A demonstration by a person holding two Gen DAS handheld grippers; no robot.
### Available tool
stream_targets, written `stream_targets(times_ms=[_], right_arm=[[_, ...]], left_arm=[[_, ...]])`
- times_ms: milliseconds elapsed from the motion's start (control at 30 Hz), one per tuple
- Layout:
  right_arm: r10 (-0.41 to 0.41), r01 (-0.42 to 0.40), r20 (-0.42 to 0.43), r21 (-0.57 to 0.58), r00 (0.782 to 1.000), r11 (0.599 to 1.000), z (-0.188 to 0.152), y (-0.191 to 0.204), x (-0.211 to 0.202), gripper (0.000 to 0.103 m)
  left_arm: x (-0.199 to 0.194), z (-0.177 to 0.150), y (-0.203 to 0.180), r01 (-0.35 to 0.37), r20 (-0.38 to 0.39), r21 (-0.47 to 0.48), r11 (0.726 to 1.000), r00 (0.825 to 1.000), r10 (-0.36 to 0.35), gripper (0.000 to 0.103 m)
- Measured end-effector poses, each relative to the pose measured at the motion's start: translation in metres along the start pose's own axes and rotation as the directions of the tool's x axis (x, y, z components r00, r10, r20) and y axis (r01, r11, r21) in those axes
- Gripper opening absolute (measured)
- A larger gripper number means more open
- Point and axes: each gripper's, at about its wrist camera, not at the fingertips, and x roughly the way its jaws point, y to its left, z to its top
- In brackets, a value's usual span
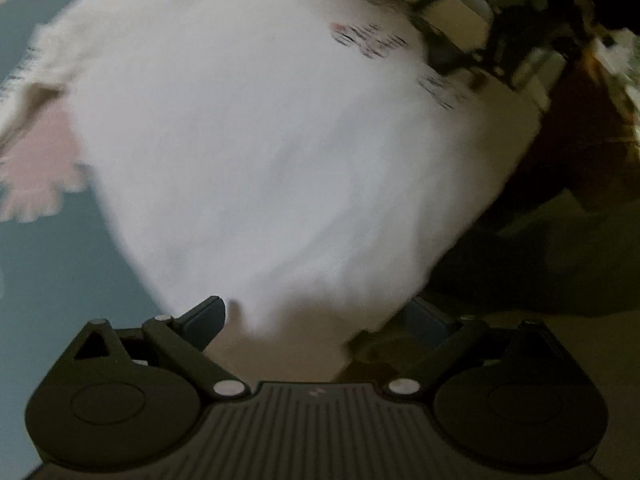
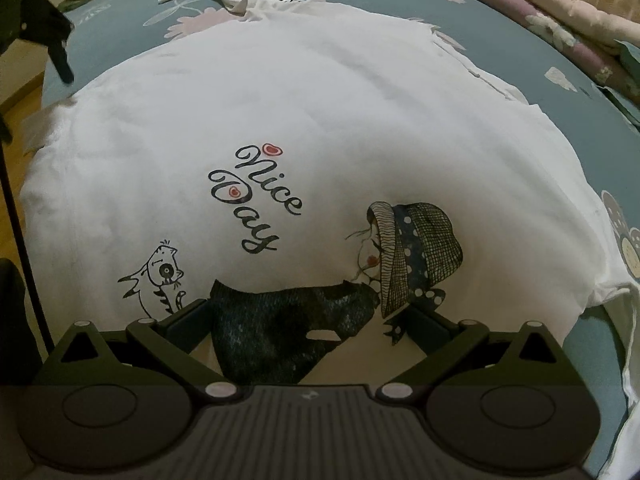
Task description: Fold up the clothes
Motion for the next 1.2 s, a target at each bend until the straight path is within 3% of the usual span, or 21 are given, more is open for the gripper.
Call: stream_targets(times_ms=[133, 300, 400, 500, 633, 800, 900, 1033, 1200], right_arm=[[0.011, -0.011, -0.02, -0.005, 1.0, 1.0, 0.001, 0.001, -0.003, 0.103], [0.006, -0.006, 0.016, -0.005, 1.0, 1.0, -0.005, 0.003, -0.004, 0.103], [0.0, 0.0, -0.002, 0.0, 1.0, 1.0, -0.003, 0.004, -0.005, 0.103], [-0.003, 0.005, -0.072, 0.032, 0.997, 0.999, 0.014, 0.003, -0.007, 0.103], [-0.039, 0.036, 0.021, 0.137, 0.999, 0.99, 0.04, -0.015, -0.027, 0.103], [-0.071, 0.053, 0.058, 0.271, 0.996, 0.961, 0.057, -0.049, -0.014, 0.103], [-0.064, 0.045, 0.046, 0.334, 0.997, 0.941, 0.054, -0.061, 0.002, 0.103], [-0.106, 0.096, 0.005, 0.385, 0.994, 0.918, 0.025, -0.065, 0.002, 0.103], [-0.165, 0.173, -0.053, 0.379, 0.985, 0.909, -0.004, -0.067, -0.008, 0.103]], left_arm=[[-0.002, -0.02, 0.003, -0.017, -0.073, -0.026, 1.0, 0.997, 0.015, 0.098], [-0.011, -0.042, 0.01, -0.057, -0.142, -0.057, 0.997, 0.989, 0.048, 0.096], [-0.028, -0.017, 0.021, -0.108, -0.049, -0.063, 0.992, 0.993, 0.105, 0.096], [-0.041, 0.025, 0.039, -0.139, 0.094, -0.114, 0.984, 0.984, 0.15, 0.096], [-0.029, 0.096, 0.063, -0.134, 0.279, -0.213, 0.968, 0.941, 0.192, 0.096], [0.001, 0.157, 0.089, -0.078, 0.396, -0.262, 0.962, 0.9, 0.181, 0.096], [0.021, 0.171, 0.093, -0.108, 0.357, -0.26, 0.959, 0.913, 0.199, 0.096], [0.017, 0.129, 0.106, -0.158, 0.314, -0.235, 0.959, 0.921, 0.229, 0.097], [0.011, 0.12, 0.103, -0.204, 0.225, -0.214, 0.955, 0.941, 0.251, 0.099]])
